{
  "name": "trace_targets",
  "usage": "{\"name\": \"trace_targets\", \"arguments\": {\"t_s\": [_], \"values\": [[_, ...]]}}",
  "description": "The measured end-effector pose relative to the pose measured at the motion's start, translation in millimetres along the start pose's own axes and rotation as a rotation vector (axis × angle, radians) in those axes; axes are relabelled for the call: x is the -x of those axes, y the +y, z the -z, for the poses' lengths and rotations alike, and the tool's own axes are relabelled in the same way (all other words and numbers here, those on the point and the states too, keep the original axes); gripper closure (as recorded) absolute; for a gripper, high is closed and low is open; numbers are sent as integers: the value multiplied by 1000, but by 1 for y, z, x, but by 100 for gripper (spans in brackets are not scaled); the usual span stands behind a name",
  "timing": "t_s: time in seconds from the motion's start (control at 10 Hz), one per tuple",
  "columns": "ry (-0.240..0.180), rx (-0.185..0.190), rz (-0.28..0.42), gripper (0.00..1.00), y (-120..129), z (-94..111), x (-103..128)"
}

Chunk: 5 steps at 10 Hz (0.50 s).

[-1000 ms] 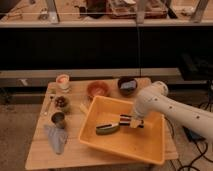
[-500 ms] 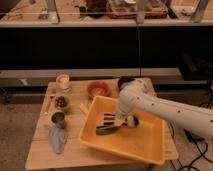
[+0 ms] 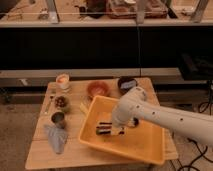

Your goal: Wipe tray with eraser

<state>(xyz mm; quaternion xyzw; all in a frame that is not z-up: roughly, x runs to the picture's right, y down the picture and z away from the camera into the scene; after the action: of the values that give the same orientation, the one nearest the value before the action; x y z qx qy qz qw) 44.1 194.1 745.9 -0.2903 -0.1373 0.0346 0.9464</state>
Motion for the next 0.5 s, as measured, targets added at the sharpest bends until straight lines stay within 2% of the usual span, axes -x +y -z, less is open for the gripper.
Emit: {"name": "trace_targets", "arguments": {"t_s": [0.2,0.5], "values": [[0,13,1,89,18,5,-11],[26,66,-10,89,48,4,-40]]}}
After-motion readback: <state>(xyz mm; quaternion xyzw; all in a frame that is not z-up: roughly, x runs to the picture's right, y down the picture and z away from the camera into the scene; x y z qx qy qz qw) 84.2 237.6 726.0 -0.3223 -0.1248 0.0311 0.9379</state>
